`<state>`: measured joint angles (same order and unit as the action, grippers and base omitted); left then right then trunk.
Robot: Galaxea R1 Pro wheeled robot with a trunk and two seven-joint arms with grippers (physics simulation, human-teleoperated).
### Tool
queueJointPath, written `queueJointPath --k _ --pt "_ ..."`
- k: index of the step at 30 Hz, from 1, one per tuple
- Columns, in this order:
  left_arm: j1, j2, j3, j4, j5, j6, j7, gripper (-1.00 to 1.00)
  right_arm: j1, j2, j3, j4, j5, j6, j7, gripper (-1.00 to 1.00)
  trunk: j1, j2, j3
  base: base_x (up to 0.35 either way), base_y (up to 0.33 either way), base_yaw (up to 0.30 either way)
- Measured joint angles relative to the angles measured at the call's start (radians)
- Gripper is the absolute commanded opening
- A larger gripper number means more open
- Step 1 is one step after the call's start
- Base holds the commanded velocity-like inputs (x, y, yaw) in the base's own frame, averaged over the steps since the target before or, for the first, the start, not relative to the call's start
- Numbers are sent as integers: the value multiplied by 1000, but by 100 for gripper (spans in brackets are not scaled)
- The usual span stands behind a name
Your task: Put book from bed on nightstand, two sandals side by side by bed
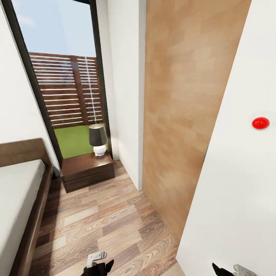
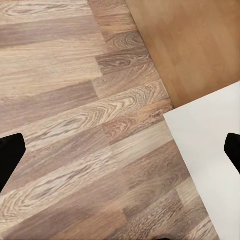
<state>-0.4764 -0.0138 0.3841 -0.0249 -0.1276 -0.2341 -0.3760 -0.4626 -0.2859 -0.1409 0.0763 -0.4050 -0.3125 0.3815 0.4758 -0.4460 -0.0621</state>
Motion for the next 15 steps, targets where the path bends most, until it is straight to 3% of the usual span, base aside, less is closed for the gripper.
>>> queueJointPath --k 4,7,12,14,15 --pt "0 0 0 0 0 0 0 100 0 2 0 0 1 0 1 100 0 0 0 0 0 0" --pt "0 0 0 0 0 0 0 100 0 7 3 0 35 0 0 100 0 0 0 0 0 0" --pt "0 0 0 1 0 0 0 100 0 39 3 2 364 9 3 100 0 0 0 0 0 0" --pt "0 0 0 1 0 0 0 100 0 47 6 2 456 13 7 100 0 0 0 0 0 0" --pt "0 0 0 1 0 0 0 100 0 49 5 2 469 13 7 100 0 0 0 0 0 0"
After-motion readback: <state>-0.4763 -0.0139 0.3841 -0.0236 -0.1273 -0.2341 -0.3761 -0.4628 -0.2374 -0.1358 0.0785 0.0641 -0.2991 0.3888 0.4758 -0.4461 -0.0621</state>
